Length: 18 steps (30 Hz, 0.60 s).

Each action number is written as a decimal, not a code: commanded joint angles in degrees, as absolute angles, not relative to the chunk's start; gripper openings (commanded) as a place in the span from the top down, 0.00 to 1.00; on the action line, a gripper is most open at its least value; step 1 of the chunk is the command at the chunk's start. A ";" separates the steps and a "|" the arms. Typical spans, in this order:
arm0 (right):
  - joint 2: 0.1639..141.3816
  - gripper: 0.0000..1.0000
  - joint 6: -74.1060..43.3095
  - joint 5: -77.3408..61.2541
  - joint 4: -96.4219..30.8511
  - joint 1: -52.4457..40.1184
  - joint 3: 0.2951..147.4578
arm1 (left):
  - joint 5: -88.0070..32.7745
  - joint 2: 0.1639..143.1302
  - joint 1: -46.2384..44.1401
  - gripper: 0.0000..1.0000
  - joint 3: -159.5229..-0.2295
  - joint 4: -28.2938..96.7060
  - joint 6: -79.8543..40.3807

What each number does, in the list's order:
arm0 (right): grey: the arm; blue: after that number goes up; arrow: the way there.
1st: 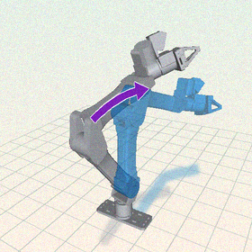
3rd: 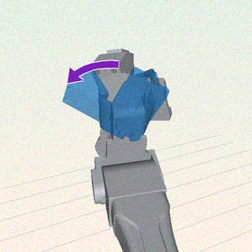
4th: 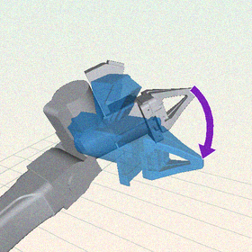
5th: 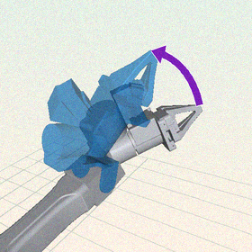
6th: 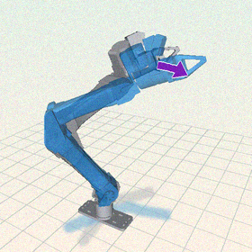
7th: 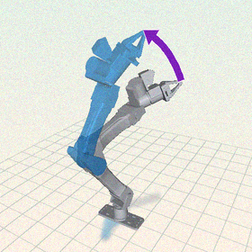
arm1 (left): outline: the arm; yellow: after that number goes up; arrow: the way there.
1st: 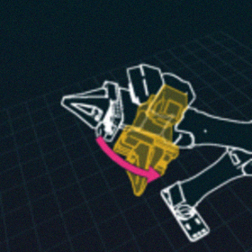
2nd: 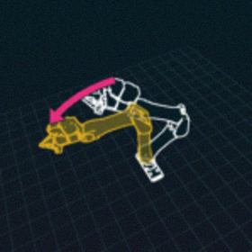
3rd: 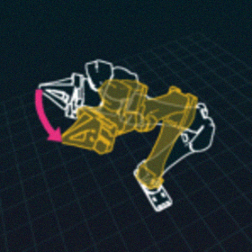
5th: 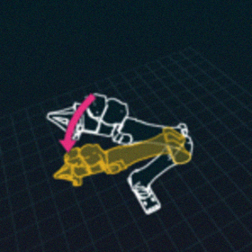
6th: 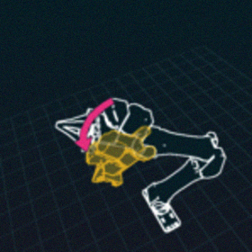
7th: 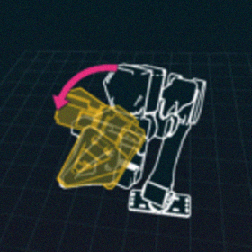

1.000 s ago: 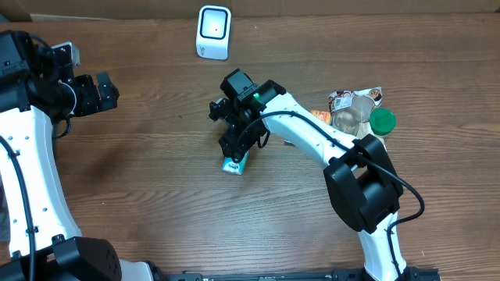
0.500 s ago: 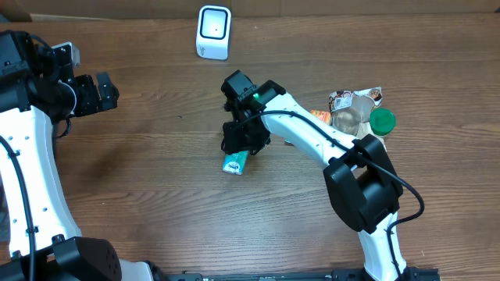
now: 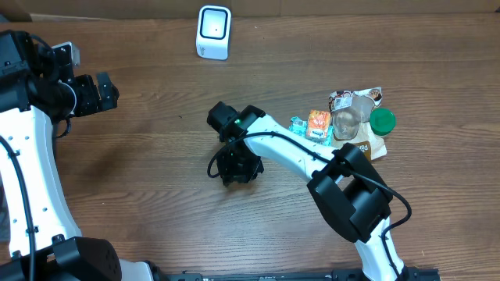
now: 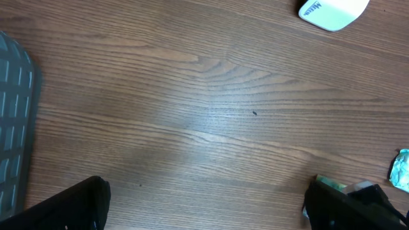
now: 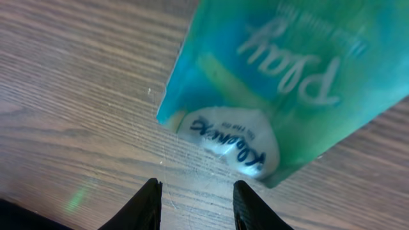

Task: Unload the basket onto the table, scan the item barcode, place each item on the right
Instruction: 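Lower the right gripper onto the blue tissue pack and close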

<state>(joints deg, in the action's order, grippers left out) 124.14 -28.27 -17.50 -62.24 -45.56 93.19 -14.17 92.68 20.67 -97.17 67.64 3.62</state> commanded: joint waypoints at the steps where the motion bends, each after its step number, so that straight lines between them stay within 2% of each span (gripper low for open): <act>1: 123.55 0.67 -28.80 -12.82 -62.41 -45.28 92.95 | -14.44 92.25 20.60 0.00 -97.12 67.46 5.17; 6: 123.57 0.67 -30.44 -0.47 -62.02 -44.80 92.95 | -14.44 92.25 20.60 0.00 -97.12 67.44 5.17; 9: 123.57 0.68 -30.35 2.48 -61.12 -43.81 92.95 | -14.44 92.25 20.60 0.00 -97.12 67.44 5.17; 14: 123.57 0.81 -26.98 -2.87 -58.98 -42.22 92.97 | -14.44 92.25 20.60 0.00 -97.12 67.44 5.17; 16: 123.55 0.81 -25.04 -6.22 -58.81 -41.89 93.19 | -14.44 92.25 20.60 0.00 -97.12 67.44 5.17; 18: 123.42 0.75 -23.44 -9.32 -59.59 -41.43 94.04 | -14.44 92.25 20.60 0.00 -97.12 67.44 5.17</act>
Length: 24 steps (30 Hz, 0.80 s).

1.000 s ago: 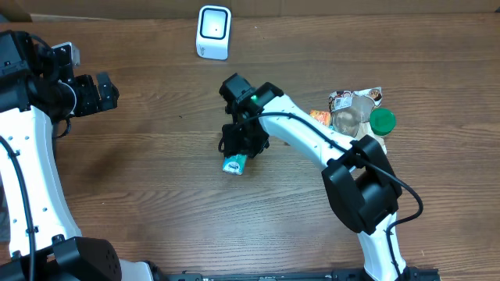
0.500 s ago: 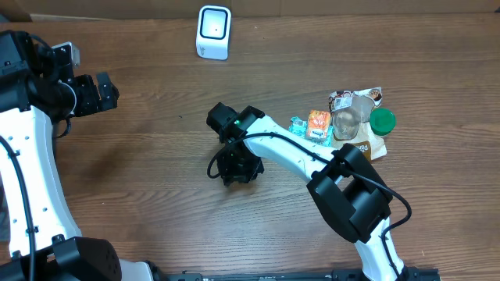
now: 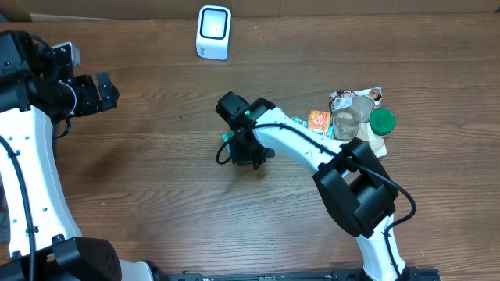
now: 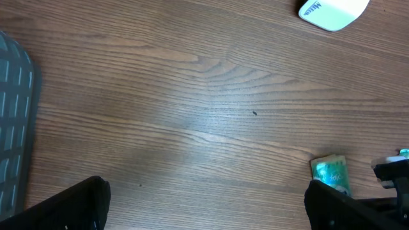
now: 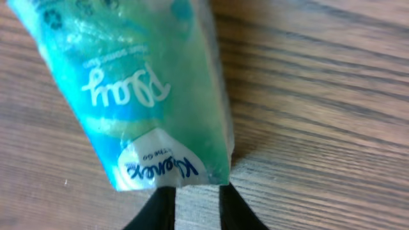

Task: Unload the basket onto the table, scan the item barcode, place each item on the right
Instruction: 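Lower the right gripper onto the blue tissue pack and close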

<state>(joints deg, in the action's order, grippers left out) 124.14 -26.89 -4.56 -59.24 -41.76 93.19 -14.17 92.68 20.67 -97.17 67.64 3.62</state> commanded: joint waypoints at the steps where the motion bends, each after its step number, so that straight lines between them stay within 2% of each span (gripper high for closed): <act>1: 123.28 0.72 -23.46 -9.89 -60.38 -41.01 94.70 | -14.44 92.25 20.60 0.00 -97.12 67.46 5.17; 6: 122.06 0.53 -21.98 -10.61 -62.65 -37.95 97.34 | -14.44 92.25 20.60 0.00 -97.12 67.44 5.17; 8: 122.02 0.49 -21.98 -10.66 -62.35 -36.51 97.38 | -14.44 92.25 20.60 0.00 -97.12 67.44 5.17; 17: 123.09 0.51 -19.70 -19.16 -53.82 -33.63 92.58 | -14.44 92.25 20.60 0.00 -97.12 67.44 5.17; 24: 123.50 0.61 -21.10 -19.84 -50.54 -33.63 89.69 | -14.44 92.25 20.60 0.01 -97.12 67.44 5.17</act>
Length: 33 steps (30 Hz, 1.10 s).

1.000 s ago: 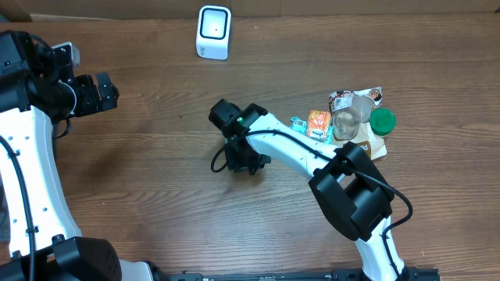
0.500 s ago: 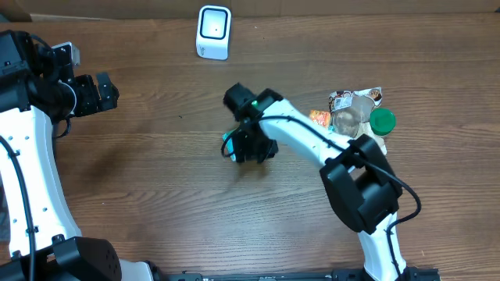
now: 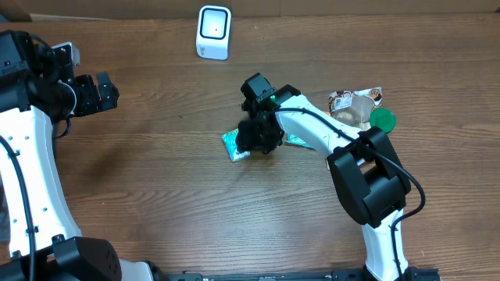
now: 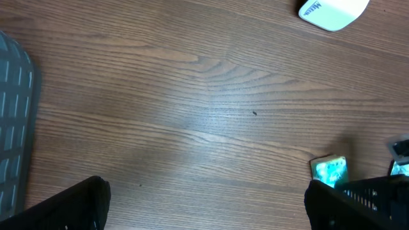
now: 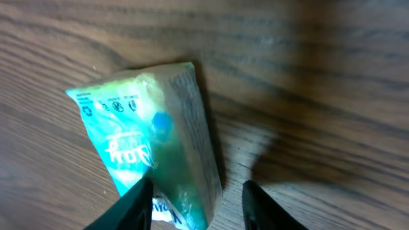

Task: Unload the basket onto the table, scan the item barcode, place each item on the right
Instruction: 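Lower the right gripper onto the blue tissue pack and close, then lift the blue tissue pack and swing it toward the scanner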

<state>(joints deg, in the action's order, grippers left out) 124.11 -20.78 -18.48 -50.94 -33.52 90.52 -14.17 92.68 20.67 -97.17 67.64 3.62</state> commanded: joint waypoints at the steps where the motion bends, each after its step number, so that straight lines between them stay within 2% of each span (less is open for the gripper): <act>1: 123.50 0.64 -21.41 -19.79 -50.35 -33.63 89.54 | -14.44 92.25 20.58 0.00 -97.12 67.44 5.17; 3: 123.50 0.71 -21.67 -19.75 -49.67 -33.63 89.25 | -14.44 92.25 20.60 0.00 -97.12 67.44 5.17; 5: 123.50 0.83 -22.72 -19.16 -49.06 -33.63 89.19 | -14.44 92.25 20.60 0.00 -97.12 67.44 5.17; 9: 123.50 0.95 -22.70 -19.18 -48.27 -33.63 89.19 | -14.44 92.25 20.60 0.00 -97.12 67.44 5.17; 21: 123.50 0.96 -24.18 -21.80 -42.02 -34.50 81.82 | -14.44 92.25 20.60 0.00 -97.12 67.46 5.17; 30: 119.81 0.96 -23.51 -35.48 -42.24 -31.09 83.37 | -14.44 92.25 20.60 0.00 -97.12 67.44 5.17; 33: 117.62 0.96 -18.44 -45.08 -41.10 -29.67 83.37 | -14.44 92.25 20.60 0.00 -97.12 67.44 5.17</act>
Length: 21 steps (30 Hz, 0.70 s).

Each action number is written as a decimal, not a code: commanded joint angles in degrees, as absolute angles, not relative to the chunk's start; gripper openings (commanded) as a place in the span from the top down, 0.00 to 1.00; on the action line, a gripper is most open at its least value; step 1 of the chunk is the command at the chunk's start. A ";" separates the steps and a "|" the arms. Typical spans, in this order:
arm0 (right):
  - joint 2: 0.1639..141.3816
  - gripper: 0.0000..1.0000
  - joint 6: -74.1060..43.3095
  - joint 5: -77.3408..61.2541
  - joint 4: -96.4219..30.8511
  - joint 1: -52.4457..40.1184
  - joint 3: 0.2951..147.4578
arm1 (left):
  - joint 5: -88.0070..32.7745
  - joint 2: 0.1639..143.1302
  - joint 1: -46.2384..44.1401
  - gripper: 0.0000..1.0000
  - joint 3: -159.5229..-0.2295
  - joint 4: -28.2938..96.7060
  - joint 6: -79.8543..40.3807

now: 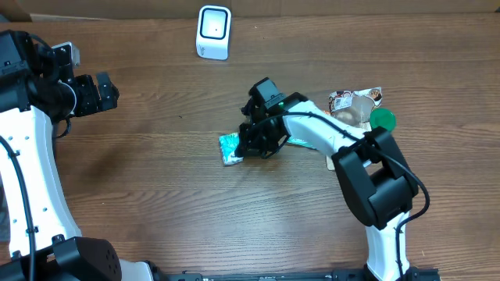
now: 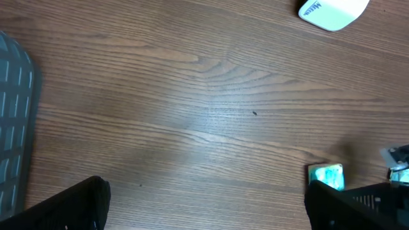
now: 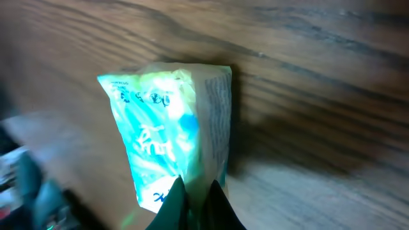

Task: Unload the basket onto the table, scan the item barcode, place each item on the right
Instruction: 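Lift the blue tissue pack and swing it toward the scanner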

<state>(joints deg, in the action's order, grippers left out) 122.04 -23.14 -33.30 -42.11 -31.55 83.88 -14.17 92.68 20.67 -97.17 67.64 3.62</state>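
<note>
The item is a teal tissue pack (image 1: 228,147) (image 3: 167,134) (image 2: 326,175) in the middle of the table. My right gripper (image 1: 251,141) (image 3: 195,195) is shut on the pack's near edge, which stands up between the fingers. The white barcode scanner (image 1: 213,32) (image 2: 332,11) stands at the table's far edge. My left gripper (image 1: 100,93) (image 2: 204,207) hangs open far to the left with nothing between its fingers. No barcode can be made out on the pack.
A heap of other goods (image 1: 355,111), among them a green lid (image 1: 383,120) and a clear cup, lies at the right, behind the right arm. A grey ribbed pad (image 2: 14,128) shows at the left edge of the left wrist view.
My right gripper's fingers stood apart on either side of the pack; now they are shut on its edge. The pack has shifted slightly left. The left arm has not moved.
My right gripper was open over the tissue pack lying near the table's middle. Then it sat at the pack's end, then astride it a little further back and right. Now it is shut on the pack. The left arm stayed still throughout.
</note>
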 commanded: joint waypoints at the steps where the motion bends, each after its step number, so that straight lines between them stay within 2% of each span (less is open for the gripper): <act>1: 116.79 0.96 -15.84 -49.93 -40.47 -29.08 83.37 | -14.44 92.25 20.60 0.01 -97.12 67.44 5.17; 4: 114.80 0.96 -11.68 -62.28 -38.46 -27.24 83.37 | -14.44 92.25 20.60 0.00 -97.12 67.44 5.17; 12: 113.36 0.96 -13.58 -88.42 -28.69 -22.44 83.37 | -14.44 92.25 20.58 0.00 -97.12 67.44 5.17; 21: 112.07 0.96 -23.27 -89.91 -26.94 -16.95 83.40 | -14.41 92.25 20.60 0.00 -97.12 67.44 5.17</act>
<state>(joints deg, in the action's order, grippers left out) 114.69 -19.68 -86.43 -27.05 -18.39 83.66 -14.17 92.68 20.67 -97.17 67.64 3.62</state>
